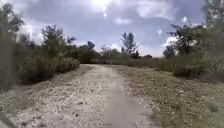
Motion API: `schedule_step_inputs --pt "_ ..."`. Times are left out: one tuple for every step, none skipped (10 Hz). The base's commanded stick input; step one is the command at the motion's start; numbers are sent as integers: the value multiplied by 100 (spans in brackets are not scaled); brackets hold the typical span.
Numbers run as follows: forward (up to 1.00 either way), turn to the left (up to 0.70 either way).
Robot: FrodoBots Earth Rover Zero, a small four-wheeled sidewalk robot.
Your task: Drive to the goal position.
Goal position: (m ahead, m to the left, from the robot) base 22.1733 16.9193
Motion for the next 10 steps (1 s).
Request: schedule_step_inputs --pt "85 0" --pt "85 0" --pt "85 0" --pt "85 0" --pt "85 0" --pt "85 0" --pt "85 0" --pt "85 0" --pt "85 0" --pt "85 0"
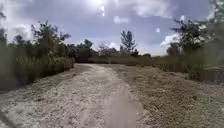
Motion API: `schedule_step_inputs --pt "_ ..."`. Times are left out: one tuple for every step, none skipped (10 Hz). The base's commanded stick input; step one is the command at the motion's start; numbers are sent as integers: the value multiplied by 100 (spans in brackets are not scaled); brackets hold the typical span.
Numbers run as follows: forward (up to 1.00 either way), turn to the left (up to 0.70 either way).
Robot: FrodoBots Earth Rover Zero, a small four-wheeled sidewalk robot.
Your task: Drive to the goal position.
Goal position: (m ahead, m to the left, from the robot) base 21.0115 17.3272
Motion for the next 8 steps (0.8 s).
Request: schedule_step_inputs --pt "85 0" --pt "85 0" --pt "85 0" --pt "85 0" --pt "85 0" --pt "85 0" --pt "85 0" --pt "85 0"
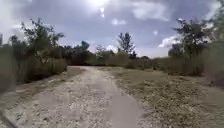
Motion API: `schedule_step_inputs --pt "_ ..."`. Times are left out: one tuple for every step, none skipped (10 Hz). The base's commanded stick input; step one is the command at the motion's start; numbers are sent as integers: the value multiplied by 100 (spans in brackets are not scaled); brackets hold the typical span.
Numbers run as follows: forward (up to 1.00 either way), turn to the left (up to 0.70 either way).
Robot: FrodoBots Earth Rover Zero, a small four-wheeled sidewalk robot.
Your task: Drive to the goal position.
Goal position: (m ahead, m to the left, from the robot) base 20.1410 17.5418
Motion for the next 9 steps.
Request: schedule_step_inputs --pt "85 0" --pt "85 0" --pt "85 0" --pt "85 0" --pt "85 0" --pt "85 0" --pt "85 0" --pt "85 0" --pt "85 0"
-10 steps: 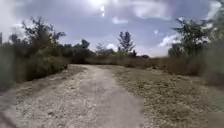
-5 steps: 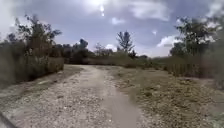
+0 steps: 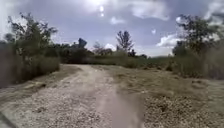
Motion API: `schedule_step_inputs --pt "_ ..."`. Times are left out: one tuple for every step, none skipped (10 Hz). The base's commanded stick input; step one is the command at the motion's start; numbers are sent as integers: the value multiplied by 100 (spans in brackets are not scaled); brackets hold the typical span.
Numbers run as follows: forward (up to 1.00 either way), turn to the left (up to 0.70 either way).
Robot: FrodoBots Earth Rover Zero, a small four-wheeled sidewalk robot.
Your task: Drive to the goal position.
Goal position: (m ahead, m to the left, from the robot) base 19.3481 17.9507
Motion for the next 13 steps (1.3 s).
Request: schedule_step_inputs --pt "85 0" --pt "85 0" --pt "85 0" --pt "85 0" --pt "85 0" --pt "85 0" --pt "85 0" --pt "85 0" --pt "85 0" --pt "85 0" --pt "85 0" --pt "85 0" --pt "85 0"
